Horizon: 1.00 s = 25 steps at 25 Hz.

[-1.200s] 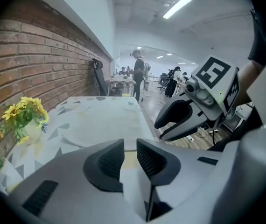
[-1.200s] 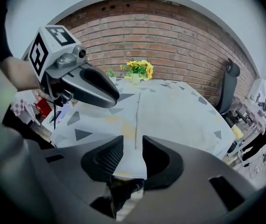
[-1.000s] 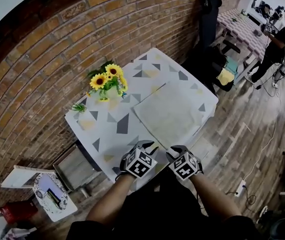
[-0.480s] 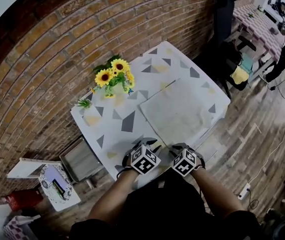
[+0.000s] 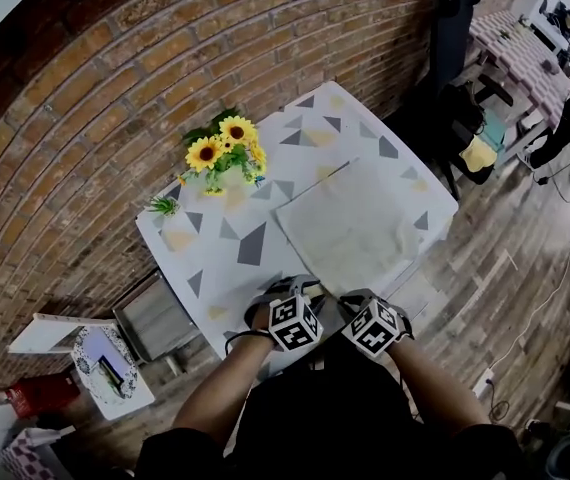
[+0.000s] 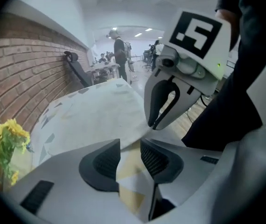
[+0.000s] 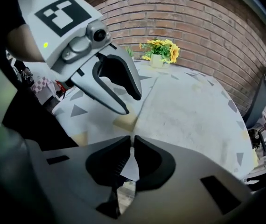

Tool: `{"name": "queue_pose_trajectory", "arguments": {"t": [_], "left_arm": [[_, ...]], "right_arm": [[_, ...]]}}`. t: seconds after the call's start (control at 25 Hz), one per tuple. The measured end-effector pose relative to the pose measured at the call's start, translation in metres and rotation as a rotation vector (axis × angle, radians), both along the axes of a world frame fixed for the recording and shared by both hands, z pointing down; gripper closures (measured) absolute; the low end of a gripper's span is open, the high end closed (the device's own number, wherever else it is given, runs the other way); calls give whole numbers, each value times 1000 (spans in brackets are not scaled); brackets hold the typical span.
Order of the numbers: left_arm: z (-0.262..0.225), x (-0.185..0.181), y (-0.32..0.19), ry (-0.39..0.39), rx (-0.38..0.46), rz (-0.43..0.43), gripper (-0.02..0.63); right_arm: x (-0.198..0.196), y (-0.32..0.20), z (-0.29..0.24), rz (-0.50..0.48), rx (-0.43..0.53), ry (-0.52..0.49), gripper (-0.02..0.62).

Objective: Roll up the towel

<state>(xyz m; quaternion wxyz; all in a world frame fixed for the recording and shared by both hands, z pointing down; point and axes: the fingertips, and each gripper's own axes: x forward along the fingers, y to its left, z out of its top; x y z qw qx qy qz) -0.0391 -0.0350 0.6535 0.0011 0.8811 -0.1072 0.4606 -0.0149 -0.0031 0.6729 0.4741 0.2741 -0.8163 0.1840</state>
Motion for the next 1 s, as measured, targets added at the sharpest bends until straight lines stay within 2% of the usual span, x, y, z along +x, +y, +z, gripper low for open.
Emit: {"name": "queue_pose_trajectory", "arguments": {"t": [0.12, 0.24, 0.32, 0.44, 0.56, 0.8, 1.0], "left_arm": [[7, 11, 7, -44, 29, 106, 459], [13, 25, 10, -55, 32, 167, 459], [16, 27, 7, -55, 20, 168, 473], [18, 31, 3, -43, 2, 146, 545], [20, 34, 6, -35, -42, 144, 571], [28, 33, 16, -51, -113, 150, 578], [33, 32, 21, -59, -149, 116, 577]], "right_arm": [[3, -3, -11, 12, 10, -25, 552], [8, -5, -20, 25, -2, -49, 552], [8, -8, -23, 21, -5, -59, 552], [10, -14, -24, 16, 2, -58, 552], [15, -20, -25, 27, 11, -58, 553], [20, -26, -16, 27, 6, -50, 554], [20, -29, 3, 16, -34, -34, 557]]}}
